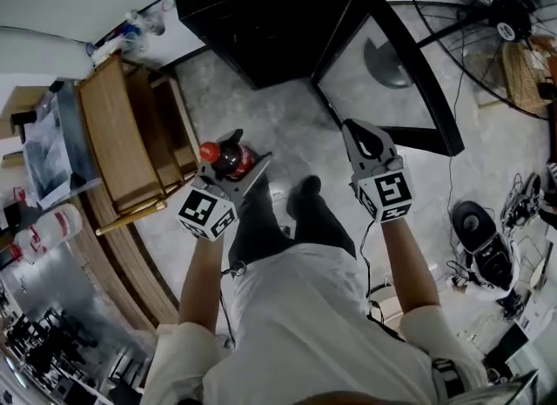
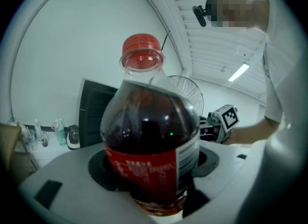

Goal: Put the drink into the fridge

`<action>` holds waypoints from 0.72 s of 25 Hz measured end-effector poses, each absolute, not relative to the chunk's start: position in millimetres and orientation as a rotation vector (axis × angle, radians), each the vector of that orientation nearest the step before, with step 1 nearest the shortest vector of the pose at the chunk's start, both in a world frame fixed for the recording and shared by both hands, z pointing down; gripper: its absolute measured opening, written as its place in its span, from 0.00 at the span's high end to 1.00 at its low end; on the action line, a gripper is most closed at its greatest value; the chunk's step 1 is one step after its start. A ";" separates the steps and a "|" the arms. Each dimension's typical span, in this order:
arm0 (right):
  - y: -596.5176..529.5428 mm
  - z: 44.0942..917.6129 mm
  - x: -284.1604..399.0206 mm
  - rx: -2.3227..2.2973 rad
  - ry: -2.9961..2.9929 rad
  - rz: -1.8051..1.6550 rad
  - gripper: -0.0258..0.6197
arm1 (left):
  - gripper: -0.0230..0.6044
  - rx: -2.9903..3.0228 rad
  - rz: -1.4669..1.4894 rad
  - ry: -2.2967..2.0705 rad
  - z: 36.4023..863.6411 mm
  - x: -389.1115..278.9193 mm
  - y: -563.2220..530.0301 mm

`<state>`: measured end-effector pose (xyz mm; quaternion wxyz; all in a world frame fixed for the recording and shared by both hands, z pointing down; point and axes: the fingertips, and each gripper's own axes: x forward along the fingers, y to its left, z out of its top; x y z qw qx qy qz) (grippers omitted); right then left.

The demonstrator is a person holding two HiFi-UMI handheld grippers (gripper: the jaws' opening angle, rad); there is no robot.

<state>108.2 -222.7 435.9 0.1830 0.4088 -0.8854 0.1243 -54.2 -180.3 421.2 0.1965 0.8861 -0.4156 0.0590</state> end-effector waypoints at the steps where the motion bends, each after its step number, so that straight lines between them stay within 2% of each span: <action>1: -229.6 443.5 105.4 1.160 -2.500 0.341 0.94 | 0.49 2.489 0.176 -1.156 429.3 -56.4 -187.0; 18: -348.0 592.0 23.9 1.151 -2.672 0.176 0.94 | 0.49 2.655 0.196 -0.931 601.1 -86.3 -283.1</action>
